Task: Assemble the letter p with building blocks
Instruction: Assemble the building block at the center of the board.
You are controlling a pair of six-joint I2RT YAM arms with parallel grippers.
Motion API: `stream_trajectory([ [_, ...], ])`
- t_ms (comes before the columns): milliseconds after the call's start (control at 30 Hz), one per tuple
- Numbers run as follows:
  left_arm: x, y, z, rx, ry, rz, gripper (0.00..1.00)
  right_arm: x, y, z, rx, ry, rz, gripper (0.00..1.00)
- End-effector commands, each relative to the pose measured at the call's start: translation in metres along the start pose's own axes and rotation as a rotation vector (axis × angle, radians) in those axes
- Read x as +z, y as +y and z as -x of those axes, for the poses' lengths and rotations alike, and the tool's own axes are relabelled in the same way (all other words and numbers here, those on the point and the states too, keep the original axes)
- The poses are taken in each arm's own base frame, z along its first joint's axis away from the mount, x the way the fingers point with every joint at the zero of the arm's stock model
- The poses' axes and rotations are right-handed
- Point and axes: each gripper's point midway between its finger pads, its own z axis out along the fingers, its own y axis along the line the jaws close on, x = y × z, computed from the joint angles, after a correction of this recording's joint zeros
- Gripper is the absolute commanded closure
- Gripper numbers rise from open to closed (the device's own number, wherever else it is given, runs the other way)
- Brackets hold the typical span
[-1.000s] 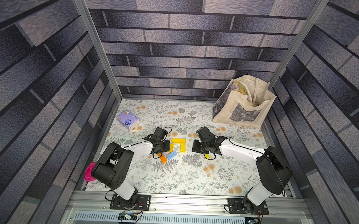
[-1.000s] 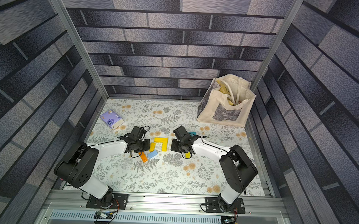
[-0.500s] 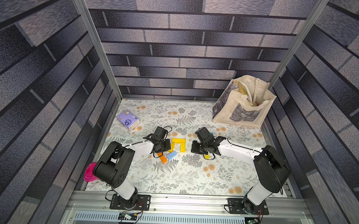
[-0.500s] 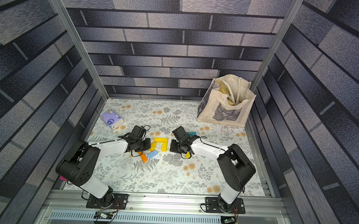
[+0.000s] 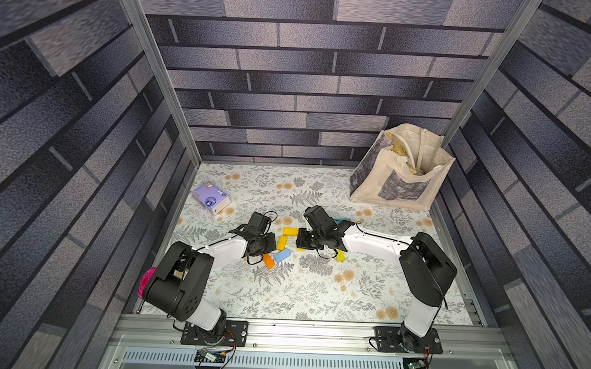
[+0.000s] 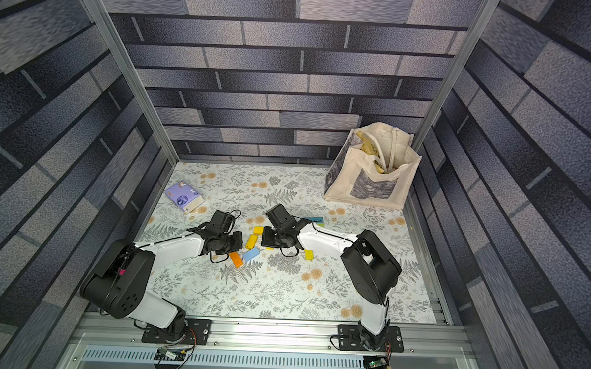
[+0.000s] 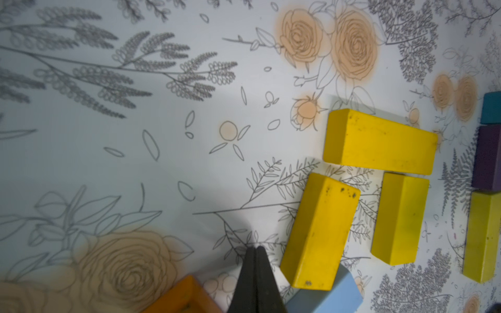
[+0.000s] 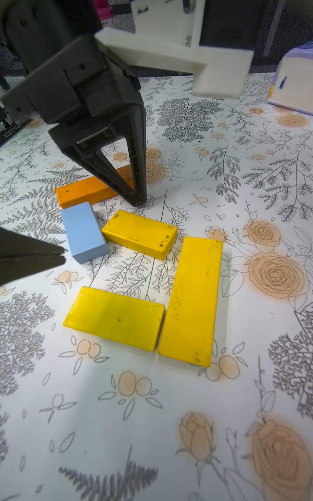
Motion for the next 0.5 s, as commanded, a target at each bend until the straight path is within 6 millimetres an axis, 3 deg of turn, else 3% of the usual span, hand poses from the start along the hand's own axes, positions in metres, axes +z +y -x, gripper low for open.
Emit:
stream_trajectory([
  [0,0.003,-0.010,-0.001,0.015,0.009,-0.078,1.00,0.014,0.006,-0.003,0.003,0.032,0.001,1.00],
  [233,0.009,-0.023,-0.005,0.004,0.033,-0.172,1.00,0.030,0.005,-0.008,0.025,0.071,-0.015,1.00],
  [467,0.010,-0.020,-0.009,0.003,0.045,-0.166,1.00,0.037,0.003,-0.007,0.032,0.082,-0.039,1.00],
])
